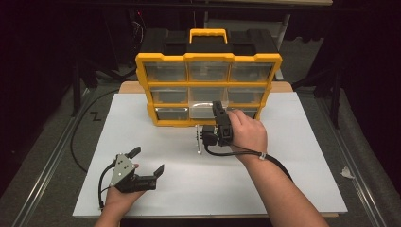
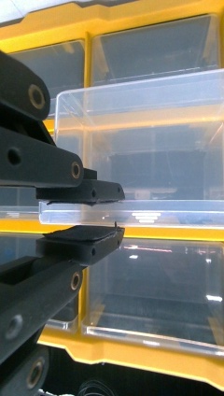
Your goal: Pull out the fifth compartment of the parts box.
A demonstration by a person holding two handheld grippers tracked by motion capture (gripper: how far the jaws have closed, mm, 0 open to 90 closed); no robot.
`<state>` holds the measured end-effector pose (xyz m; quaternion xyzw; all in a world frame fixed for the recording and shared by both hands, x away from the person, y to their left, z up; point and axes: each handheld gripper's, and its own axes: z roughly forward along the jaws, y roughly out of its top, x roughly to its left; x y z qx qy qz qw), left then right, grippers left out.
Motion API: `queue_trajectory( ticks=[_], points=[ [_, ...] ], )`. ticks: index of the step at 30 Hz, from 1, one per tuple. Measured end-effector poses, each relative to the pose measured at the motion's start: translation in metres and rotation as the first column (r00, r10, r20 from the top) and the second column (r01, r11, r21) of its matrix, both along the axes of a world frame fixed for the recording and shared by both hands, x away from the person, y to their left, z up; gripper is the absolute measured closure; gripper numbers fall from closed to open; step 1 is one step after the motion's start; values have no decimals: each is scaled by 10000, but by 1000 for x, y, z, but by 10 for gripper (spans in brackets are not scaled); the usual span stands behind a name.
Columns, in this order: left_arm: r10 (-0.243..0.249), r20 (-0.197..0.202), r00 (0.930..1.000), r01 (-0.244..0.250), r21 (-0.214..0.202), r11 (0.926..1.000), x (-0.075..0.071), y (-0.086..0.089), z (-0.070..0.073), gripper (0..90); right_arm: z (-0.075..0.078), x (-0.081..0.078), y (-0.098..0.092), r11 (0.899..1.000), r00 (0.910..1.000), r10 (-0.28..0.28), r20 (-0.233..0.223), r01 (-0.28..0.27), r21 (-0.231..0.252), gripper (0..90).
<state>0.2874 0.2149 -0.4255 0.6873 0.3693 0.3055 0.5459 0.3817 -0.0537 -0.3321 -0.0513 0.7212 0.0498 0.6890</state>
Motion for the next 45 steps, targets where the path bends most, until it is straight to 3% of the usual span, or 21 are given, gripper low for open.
queue_trajectory(
  ticks=[11,37,39,40,45],
  points=[
    [-58,-3,10000,58,20,10000,0,-1,0,2,-3,-17,-2,9999,9999,102,71,-102,-27,794],
    [-102,-6,9999,102,30,9999,1,-1,0,2,-7,-23,-3,9998,9998,184,63,-184,55,784],
    [-118,1,9999,118,42,9999,1,-2,0,3,-6,-23,-4,9997,9998,195,-29,-194,148,756],
    [-124,12,9999,124,33,9999,0,-1,0,2,-6,-23,-3,9996,9997,241,-81,-240,142,687],
    [-124,5,9999,124,38,9999,1,-1,0,2,-6,-27,-5,9991,9992,328,-219,-322,272,601]
  ],
)
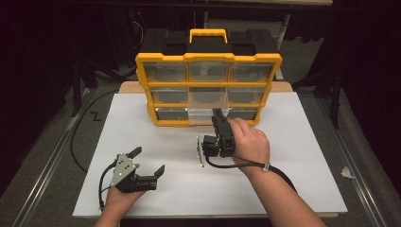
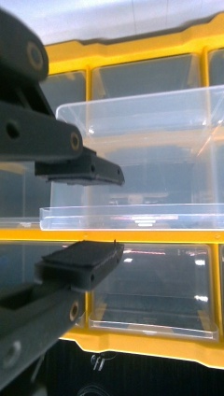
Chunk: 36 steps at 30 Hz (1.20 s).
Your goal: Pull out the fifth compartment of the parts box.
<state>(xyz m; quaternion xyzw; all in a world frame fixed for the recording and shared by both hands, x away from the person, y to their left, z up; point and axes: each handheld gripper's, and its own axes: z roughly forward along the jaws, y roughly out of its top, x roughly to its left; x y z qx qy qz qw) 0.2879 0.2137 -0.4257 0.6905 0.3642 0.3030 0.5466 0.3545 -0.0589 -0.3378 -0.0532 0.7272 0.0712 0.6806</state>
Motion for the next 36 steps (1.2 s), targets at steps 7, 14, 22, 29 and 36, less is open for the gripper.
queue_trajectory(
  ticks=[7,14,22,29,36],
  points=[
    [-2,31,10000,2,33,10000,0,0,0,2,-7,-11,-13,9997,9978,227,-618,-219,125,478],
    [10,33,10000,-10,75,10000,-1,-1,0,2,-29,-20,-26,9993,9943,374,-995,-380,-49,440],
    [-12,28,10000,11,142,9999,-1,-1,-1,2,-67,-30,-46,9996,9865,239,-1619,-261,-115,414],
    [-13,42,10000,12,189,9998,0,-2,-1,2,-92,-36,-71,9998,9793,-18,-2025,-25,-211,412],
    [2,20,10000,-3,205,9998,0,-2,-1,2,-102,-38,-100,9989,9734,-447,-2249,410,-210,408]
  ],
)
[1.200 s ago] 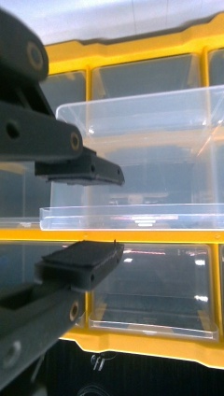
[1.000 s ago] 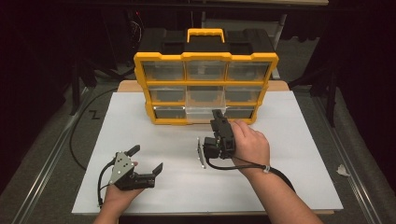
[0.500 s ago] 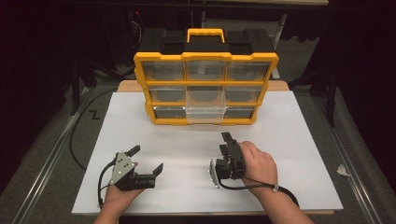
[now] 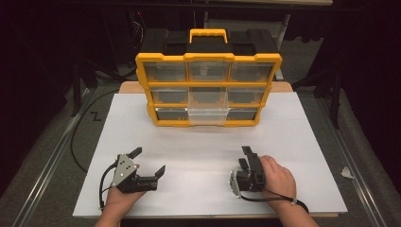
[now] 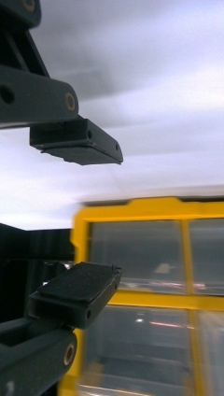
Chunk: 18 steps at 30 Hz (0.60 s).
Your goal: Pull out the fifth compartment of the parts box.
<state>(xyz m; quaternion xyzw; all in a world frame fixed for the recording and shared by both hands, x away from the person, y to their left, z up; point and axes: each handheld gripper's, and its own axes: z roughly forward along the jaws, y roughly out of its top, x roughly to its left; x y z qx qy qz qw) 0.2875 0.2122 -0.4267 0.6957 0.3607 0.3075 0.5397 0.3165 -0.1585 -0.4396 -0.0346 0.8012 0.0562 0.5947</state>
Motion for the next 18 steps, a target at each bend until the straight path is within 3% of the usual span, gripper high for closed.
queue_trajectory(
  ticks=[5,8,9,14,18],
  points=[
    [-7,1,10000,7,24,10000,0,0,0,2,1,-4,-31,9992,9990,-402,180,403,-65,395],
    [15,-32,10000,-15,21,10000,0,-1,0,2,4,-4,-39,9988,9986,-491,188,492,-56,376],
    [-9,-32,10000,10,45,10000,-1,-1,-1,2,7,-3,-44,9968,9967,-792,164,790,127,365],
    [-15,-54,10000,15,79,10000,0,-2,-1,2,10,-1,-49,9955,9963,-856,65,853,420,345],
    [-13,-69,10000,14,105,9999,0,-3,-1,2,7,-3,-47,9963,9974,-720,-2,719,460,269]
  ],
)
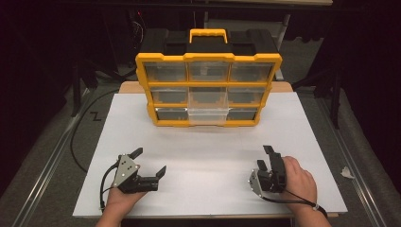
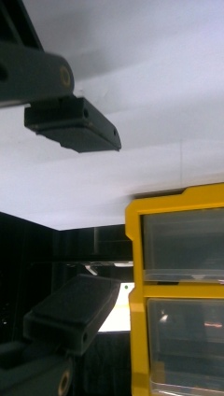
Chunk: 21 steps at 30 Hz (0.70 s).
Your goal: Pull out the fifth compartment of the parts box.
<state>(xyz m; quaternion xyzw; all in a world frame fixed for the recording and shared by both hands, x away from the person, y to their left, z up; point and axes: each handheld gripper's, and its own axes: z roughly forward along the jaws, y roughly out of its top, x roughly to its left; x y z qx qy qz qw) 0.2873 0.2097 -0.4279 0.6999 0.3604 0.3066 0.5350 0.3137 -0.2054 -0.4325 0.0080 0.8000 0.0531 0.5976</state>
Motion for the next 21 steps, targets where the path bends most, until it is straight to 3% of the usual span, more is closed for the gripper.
queue_trajectory(
  ticks=[8,15,19,20,21],
  points=[
    [-29,5,10000,29,-3,10000,0,0,0,2,-1,0,5,9998,9995,109,301,-103,-186,21],
    [-18,15,10000,18,33,10000,0,0,0,2,3,2,7,9995,9961,227,850,-209,-221,6],
    [49,27,10000,-49,-35,10000,0,0,0,2,4,4,4,9987,9988,-63,487,38,503,6],
    [49,27,10000,-49,-35,10000,0,0,0,2,4,4,4,9987,9988,-63,487,38,503,6],
    [100,22,9999,-100,-40,9999,0,1,0,1,6,6,-2,9928,9993,-308,212,282,1160,6]
  ],
)
